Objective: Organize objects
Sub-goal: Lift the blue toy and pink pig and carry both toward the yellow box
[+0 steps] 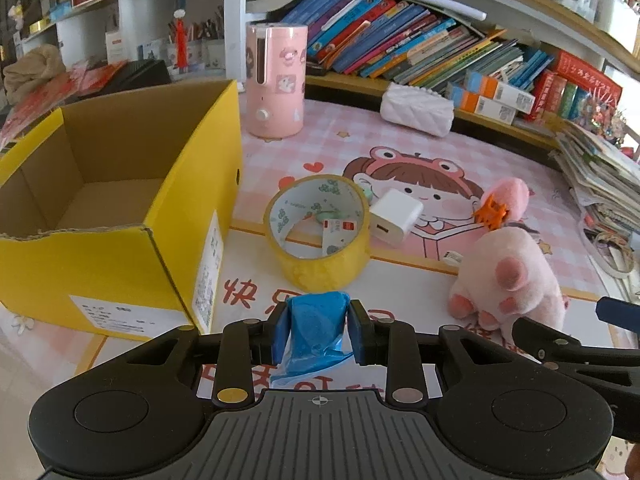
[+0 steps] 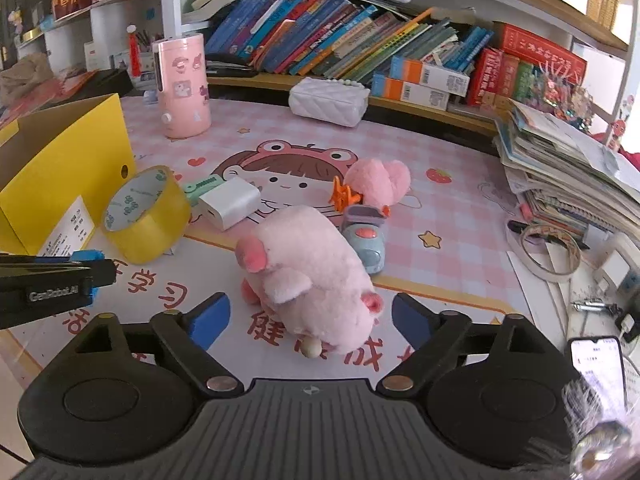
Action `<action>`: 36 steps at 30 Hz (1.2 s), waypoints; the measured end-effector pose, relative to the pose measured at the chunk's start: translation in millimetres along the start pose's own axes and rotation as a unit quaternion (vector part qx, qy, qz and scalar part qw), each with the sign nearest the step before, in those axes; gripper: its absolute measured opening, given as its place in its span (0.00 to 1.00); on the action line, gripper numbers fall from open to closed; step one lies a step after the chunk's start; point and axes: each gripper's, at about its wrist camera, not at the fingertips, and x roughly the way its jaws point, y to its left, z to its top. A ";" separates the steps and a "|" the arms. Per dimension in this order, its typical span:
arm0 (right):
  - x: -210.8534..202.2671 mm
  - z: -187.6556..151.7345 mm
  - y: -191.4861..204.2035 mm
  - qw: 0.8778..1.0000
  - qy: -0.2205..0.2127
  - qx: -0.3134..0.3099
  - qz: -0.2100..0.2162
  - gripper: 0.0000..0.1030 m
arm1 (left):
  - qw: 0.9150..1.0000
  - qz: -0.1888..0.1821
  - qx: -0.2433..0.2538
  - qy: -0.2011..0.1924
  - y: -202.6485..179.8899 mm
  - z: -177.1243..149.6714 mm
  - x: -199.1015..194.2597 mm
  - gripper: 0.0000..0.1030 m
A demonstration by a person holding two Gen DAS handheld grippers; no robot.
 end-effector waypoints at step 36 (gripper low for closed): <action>55.4 19.2 8.5 0.994 0.026 -0.103 0.001 0.57 | 1.000 -0.006 0.002 -0.022 19.0 -14.3 -42.8 0.28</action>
